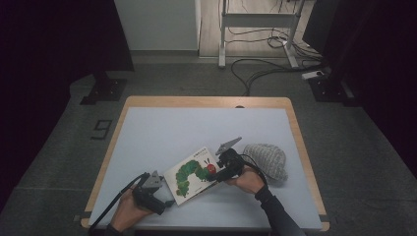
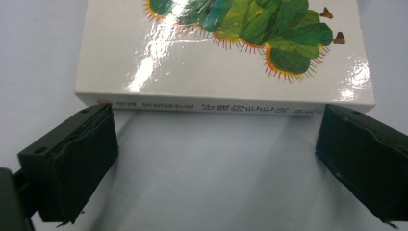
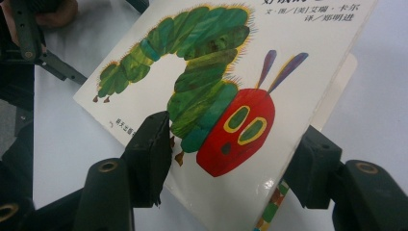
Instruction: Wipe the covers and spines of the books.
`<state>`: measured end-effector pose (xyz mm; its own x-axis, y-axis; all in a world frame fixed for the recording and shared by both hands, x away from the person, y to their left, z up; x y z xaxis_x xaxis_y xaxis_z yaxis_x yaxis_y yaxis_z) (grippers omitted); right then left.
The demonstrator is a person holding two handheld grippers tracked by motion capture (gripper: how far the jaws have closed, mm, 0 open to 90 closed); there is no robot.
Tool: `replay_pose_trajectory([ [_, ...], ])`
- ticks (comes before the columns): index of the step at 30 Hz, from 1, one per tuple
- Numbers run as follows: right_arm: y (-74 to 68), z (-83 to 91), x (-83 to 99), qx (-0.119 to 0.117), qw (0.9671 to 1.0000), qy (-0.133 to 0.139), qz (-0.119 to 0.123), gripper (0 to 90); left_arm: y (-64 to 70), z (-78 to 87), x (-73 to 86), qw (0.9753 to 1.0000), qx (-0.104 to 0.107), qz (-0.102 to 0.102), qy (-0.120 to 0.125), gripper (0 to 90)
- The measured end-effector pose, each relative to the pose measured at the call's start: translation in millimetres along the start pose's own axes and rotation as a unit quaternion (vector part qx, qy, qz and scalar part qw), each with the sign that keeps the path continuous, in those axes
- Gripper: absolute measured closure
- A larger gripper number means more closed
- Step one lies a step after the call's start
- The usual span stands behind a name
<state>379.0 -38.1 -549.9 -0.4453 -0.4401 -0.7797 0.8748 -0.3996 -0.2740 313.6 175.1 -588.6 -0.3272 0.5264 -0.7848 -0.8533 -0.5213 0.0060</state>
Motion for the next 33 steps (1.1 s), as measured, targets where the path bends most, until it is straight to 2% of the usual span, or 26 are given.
replay_pose_trajectory([
  [7, -2.8, 5.0, 7.9, 0.007, 0.9999, -0.004, 0.008, 42.6, -3.5, 6.8, 0.1, 0.9994, -0.007, 0.028, -0.017, 3.4],
  [18, -6.5, 13.1, 18.1, 0.01, 0.9999, 0.002, 0.012, 48.9, -5.9, 12.5, -9.3, 0.9984, 0.01, 0.053, 0.014, 4.1],
  [27, -10.2, 19.6, 27.4, 0.015, 0.9998, 0.004, 0.015, 52.7, -6.8, 14.8, -15.9, 0.9988, 0.013, 0.046, 0.006, 5.5],
  [33, -12.8, 23.6, 31.7, 0.021, 0.9995, 0.003, 0.022, 54.2, -4.3, 9.9, -23.5, 0.9982, 0.032, 0.049, 0.011, 6.8],
])
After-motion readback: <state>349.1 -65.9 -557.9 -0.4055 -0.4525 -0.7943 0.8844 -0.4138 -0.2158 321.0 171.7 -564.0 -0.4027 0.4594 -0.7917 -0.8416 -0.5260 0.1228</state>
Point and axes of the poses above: each handheld gripper's, and its own axes: z roughly backward along the jaws, x roughly out of its underside, y roughly to its right, the point moved 8 cm from there along -z, roughly forward along the jaws, and after that the axes turned 11 degrees about y, right-handed, at the moved point
